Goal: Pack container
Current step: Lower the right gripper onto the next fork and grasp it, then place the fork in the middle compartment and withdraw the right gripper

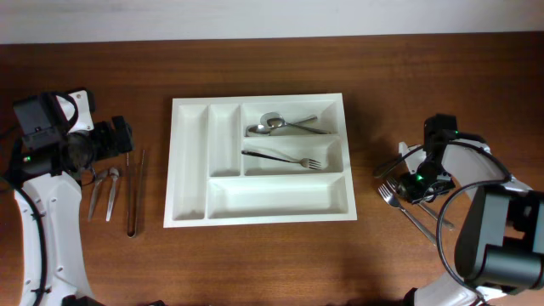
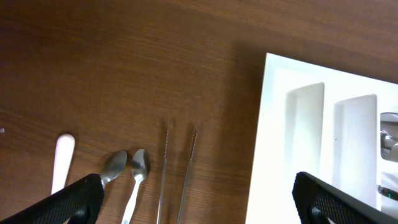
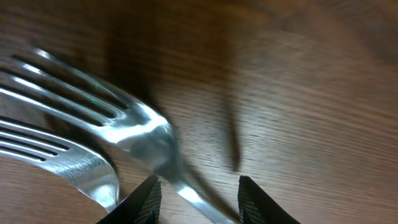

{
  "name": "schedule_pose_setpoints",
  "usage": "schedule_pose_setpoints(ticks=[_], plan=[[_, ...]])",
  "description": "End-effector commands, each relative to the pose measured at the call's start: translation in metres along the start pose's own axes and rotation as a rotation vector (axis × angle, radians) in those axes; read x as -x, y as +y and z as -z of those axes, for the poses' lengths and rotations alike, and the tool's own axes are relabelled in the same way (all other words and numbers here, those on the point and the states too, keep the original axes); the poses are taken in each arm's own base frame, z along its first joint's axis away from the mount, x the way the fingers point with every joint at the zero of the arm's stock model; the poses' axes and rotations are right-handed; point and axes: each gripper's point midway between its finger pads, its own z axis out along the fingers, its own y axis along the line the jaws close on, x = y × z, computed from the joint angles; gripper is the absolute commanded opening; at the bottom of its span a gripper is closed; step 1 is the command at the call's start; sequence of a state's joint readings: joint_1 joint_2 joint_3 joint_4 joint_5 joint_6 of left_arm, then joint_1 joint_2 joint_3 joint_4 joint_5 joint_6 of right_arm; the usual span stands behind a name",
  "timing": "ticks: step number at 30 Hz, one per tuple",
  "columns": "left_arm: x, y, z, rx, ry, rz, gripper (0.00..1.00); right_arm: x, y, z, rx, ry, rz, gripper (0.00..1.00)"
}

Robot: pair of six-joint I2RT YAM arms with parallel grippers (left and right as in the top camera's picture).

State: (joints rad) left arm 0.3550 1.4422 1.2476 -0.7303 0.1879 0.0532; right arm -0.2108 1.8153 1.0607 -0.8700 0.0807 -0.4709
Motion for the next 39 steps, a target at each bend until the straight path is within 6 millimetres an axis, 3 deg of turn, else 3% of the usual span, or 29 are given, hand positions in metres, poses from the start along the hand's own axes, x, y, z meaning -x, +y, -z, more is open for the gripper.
schedule_pose_setpoints(ticks=[1, 4, 9, 13, 17, 21, 25, 27, 31, 34, 37, 39], plan=[[0.007, 0.000, 0.003, -0.010, -0.018, -0.015, 0.99, -0.003, 0.005, -0.006, 0.034, 0.011, 0.000, 0.41], [0.007, 0.000, 0.003, -0.010, -0.018, -0.015, 0.99, -0.003, 0.005, -0.006, 0.033, 0.011, 0.008, 0.41], [0.007, 0.000, 0.003, -0.010, -0.018, -0.015, 0.99, 0.007, 0.000, -0.007, 0.014, -0.027, 0.003, 0.14], [0.007, 0.000, 0.003, -0.010, -0.018, -0.015, 0.99, 0.009, -0.002, -0.007, 0.008, -0.037, 0.003, 0.04], [0.007, 0.000, 0.003, -0.010, -0.018, -0.015, 0.99, 0.015, -0.005, -0.001, 0.000, -0.052, 0.001, 0.04], [0.007, 0.000, 0.003, -0.010, -0.018, -0.015, 0.99, 0.038, -0.019, 0.031, -0.037, -0.128, -0.027, 0.04], [0.007, 0.000, 0.003, -0.010, -0.018, -0.015, 0.99, 0.073, -0.020, 0.097, -0.038, -0.270, -0.002, 0.04], [0.007, 0.000, 0.003, -0.010, -0.018, -0.015, 0.99, 0.099, 0.004, 0.143, 0.027, -0.382, 0.059, 0.04], [0.007, 0.000, 0.003, -0.010, -0.018, -0.015, 0.99, 0.130, 0.062, 0.198, 0.119, -0.510, 0.210, 0.04], [0.007, 0.000, 0.003, -0.010, -0.018, -0.015, 0.99, 0.143, 0.110, 0.206, 0.114, -0.542, 0.392, 0.04], [0.007, 0.000, 0.003, -0.010, -0.018, -0.015, 0.99, 0.147, 0.164, 0.191, 0.112, -0.527, 0.636, 0.04], [0.007, 0.000, 0.003, -0.010, -0.018, -0.015, 0.99, 0.148, 0.189, 0.178, 0.106, -0.508, 0.748, 0.04]])
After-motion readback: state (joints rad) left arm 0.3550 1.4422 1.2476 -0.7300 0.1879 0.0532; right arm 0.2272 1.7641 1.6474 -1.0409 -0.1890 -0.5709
